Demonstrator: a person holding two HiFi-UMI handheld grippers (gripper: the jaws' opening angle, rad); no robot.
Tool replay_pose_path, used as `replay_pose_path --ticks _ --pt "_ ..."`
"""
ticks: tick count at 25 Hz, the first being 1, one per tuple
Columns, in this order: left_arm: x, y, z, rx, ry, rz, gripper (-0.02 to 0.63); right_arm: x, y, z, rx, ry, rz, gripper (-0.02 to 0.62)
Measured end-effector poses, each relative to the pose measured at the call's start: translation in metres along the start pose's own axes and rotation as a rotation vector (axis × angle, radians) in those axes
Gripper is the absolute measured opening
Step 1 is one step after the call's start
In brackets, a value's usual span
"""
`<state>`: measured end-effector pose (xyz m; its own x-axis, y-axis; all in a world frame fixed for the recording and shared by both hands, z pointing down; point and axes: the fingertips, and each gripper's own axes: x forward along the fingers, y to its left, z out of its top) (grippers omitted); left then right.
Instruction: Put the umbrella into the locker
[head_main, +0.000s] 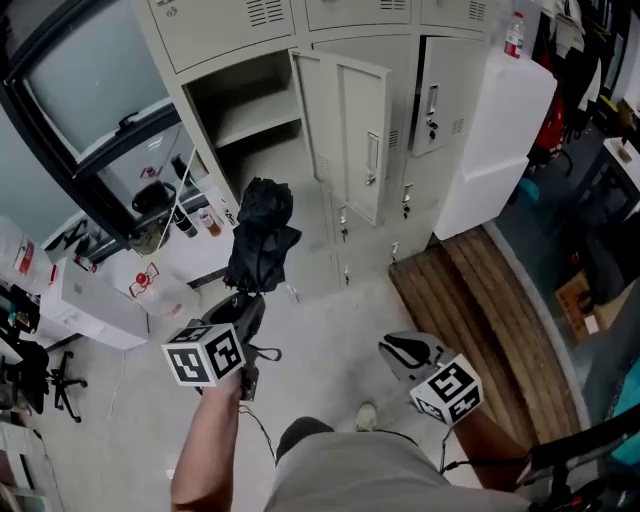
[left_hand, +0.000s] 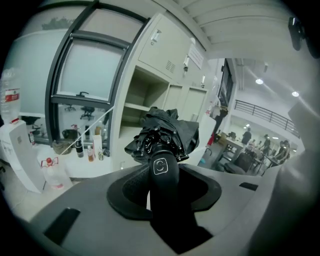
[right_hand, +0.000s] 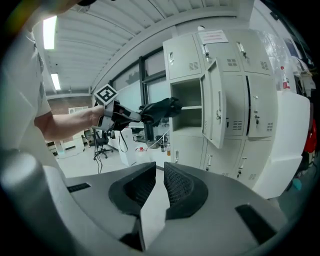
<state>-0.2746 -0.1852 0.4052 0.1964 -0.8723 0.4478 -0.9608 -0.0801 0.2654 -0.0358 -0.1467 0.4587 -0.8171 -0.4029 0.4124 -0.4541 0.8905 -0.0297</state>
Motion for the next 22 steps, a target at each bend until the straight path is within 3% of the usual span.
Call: replay_pose_path --ticks 11,22 --pt "0.107 0.052 0.137 0.042 -0.057 0.052 0.163 0.055 -0.073 0.004 0.085 0.012 -0.027 0.018" --pt "0.222 0.099 0.257 0.058 -0.074 0.074 0.164 0.111 -0.129 0.063 0.124 -0.036 -0.107 0.018"
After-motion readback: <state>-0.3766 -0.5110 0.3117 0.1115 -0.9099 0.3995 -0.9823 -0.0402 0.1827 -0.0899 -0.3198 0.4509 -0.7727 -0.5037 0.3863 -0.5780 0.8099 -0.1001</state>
